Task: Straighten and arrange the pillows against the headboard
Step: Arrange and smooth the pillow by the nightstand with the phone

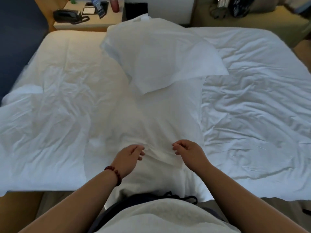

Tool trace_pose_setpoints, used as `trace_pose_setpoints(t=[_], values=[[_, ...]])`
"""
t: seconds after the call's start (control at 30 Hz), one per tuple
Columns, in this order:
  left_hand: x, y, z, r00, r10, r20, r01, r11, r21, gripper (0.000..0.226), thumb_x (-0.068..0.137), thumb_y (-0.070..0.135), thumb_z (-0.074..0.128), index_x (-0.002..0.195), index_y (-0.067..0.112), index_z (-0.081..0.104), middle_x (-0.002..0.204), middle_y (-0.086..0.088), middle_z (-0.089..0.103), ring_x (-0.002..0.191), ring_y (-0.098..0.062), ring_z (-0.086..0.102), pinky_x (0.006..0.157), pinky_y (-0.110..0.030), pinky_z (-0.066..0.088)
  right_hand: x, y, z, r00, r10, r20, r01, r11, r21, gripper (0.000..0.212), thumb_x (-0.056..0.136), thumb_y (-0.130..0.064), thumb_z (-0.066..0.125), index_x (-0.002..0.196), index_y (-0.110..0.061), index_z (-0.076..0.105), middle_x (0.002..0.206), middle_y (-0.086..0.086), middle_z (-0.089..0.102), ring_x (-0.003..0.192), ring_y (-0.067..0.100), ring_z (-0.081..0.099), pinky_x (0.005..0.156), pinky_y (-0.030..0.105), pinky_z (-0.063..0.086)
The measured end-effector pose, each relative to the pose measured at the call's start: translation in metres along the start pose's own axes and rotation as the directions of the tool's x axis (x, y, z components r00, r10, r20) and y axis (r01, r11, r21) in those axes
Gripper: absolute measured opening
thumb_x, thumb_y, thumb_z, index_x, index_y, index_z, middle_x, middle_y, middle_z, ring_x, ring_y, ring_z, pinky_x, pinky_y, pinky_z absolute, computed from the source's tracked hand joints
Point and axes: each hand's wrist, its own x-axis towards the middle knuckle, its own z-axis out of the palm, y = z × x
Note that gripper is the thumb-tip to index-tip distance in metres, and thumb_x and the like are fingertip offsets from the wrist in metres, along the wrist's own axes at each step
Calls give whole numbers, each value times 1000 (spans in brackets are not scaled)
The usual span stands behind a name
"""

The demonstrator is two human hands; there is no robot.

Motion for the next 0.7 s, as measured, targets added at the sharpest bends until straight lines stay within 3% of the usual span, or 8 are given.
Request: trace_pose_setpoints(t=[0.13,0.2,0.27,0.33,0.4,0.57,0.7], values=[[27,45,-21,987,72,-141,-102,971,-218,19,100,30,49,111,22,62,102,5,68,96,-16,66,88,-36,54,22,-42,-3,997,-62,-50,66,995,78,13,94,-33,60,91,-27,72,86,-13,74,78,2,69,79,25,53],[45,63,-30,981,38,-191,-102,936,-337,34,96,37,55,124,19,56,105,3,67,99,-16,66,92,-39,54,33,-57,-3,993,-89,-73,96,990,99,14,94,-33,60,93,-27,72,88,-12,74,80,2,68,78,24,53],[73,90,-48,987,-14,-157,-60,890,-453,52,91,49,59,131,16,53,111,-2,66,100,-18,65,95,-42,53,51,-79,-6,988,-111,-111,122,987,100,14,95,-34,59,95,-29,72,90,-11,72,81,2,67,73,18,50],[100,116,-61,999,-12,-49,-19,808,-589,55,85,56,63,122,16,61,115,-8,69,105,-24,66,99,-45,50,67,-98,-13,978,-150,-145,157,987,42,13,96,-36,58,99,-32,70,90,-14,69,82,-3,63,65,8,42],[122,139,-69,999,17,35,12,721,-693,61,76,62,69,121,21,65,118,-1,71,109,-21,66,103,-46,47,81,-110,-22,962,-203,-181,210,978,15,16,96,-37,57,108,-33,67,100,-19,66,87,-10,59,66,3,39],[164,179,-75,995,-97,-31,50,731,-681,89,40,77,81,113,28,69,108,4,74,102,-22,70,98,-46,50,118,-126,-44,946,-201,-255,237,964,118,33,93,-42,62,125,-36,58,123,-20,57,108,-2,56,81,14,42],[186,193,-67,986,-163,-23,90,650,-754,87,40,69,88,112,26,68,108,-1,74,99,-26,71,94,-45,52,150,-131,-71,939,-188,-289,234,963,134,47,89,-47,65,133,-40,49,132,-19,47,118,1,47,92,20,38]])
